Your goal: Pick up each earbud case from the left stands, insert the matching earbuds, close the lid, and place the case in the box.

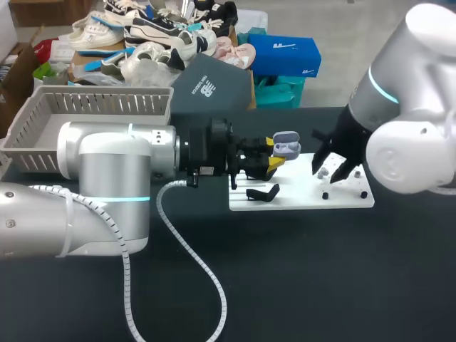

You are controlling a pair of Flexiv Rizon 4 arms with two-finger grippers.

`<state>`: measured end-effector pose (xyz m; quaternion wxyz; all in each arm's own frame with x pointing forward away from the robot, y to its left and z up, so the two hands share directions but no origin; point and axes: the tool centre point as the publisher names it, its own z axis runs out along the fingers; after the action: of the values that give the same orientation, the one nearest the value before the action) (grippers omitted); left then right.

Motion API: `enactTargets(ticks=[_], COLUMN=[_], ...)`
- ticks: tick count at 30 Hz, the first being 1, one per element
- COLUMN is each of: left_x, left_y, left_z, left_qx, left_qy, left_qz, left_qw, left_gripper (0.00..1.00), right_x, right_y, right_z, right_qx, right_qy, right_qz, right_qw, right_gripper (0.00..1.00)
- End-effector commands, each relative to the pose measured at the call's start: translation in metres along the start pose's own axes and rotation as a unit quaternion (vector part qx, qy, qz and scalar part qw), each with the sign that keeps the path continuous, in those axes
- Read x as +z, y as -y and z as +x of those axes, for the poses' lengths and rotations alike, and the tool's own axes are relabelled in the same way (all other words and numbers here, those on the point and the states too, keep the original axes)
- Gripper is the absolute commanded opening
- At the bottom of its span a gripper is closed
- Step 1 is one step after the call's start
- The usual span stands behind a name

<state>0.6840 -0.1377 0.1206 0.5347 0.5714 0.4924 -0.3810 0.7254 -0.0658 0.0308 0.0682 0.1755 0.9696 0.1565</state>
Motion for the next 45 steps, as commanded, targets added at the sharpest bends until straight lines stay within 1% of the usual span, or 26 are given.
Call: enactTargets(ticks=[1, 14, 24, 27, 32, 36, 40, 45], left_x=[0.0, 0.0, 0.0, 0.0, 0.0, 0.0, 0.0, 0.0], left_y=[0.001, 0.001, 0.001, 0.001, 0.001, 0.001, 0.001, 0.001], left_z=[0.0, 0.0, 0.0, 0.0, 0.0, 0.0, 0.0, 0.0], left_qx=[0.001, 0.001, 0.001, 0.001, 0.001, 0.001, 0.001, 0.001], left_qy=[0.001, 0.001, 0.001, 0.001, 0.001, 0.001, 0.001, 0.001], left_qz=[-0.003, -0.003, -0.003, -0.003, -0.003, -0.003, -0.003, -0.003], left_qw=[1.0, 1.0, 1.0, 1.0, 1.0, 1.0, 1.0, 1.0], left_gripper=[0.0, 0.0, 0.0, 0.0, 0.0, 0.0, 0.0, 0.0], right_x=[0.002, 0.006, 0.008, 0.009, 0.01, 0.01, 0.011, 0.012], right_y=[0.001, 0.0, 0.0, 0.0, -0.001, -0.001, -0.001, -0.002], right_z=[-0.002, -0.006, -0.008, -0.008, -0.009, -0.009, -0.008, -0.007], right_qx=[0.001, 0.002, 0.005, 0.006, 0.006, 0.007, 0.008, 0.01], right_qy=[-0.001, -0.003, -0.006, -0.006, -0.007, -0.008, -0.009, -0.009], right_qz=[0.001, 0.003, 0.005, 0.005, 0.005, 0.006, 0.006, 0.007], right_qw=[1.0, 1.0, 1.0, 1.0, 1.0, 1.0, 1.0, 1.0], right_gripper=[0.4, 0.39, 0.35, 0.3, 0.26, 0.19, 0.14, 0.01])
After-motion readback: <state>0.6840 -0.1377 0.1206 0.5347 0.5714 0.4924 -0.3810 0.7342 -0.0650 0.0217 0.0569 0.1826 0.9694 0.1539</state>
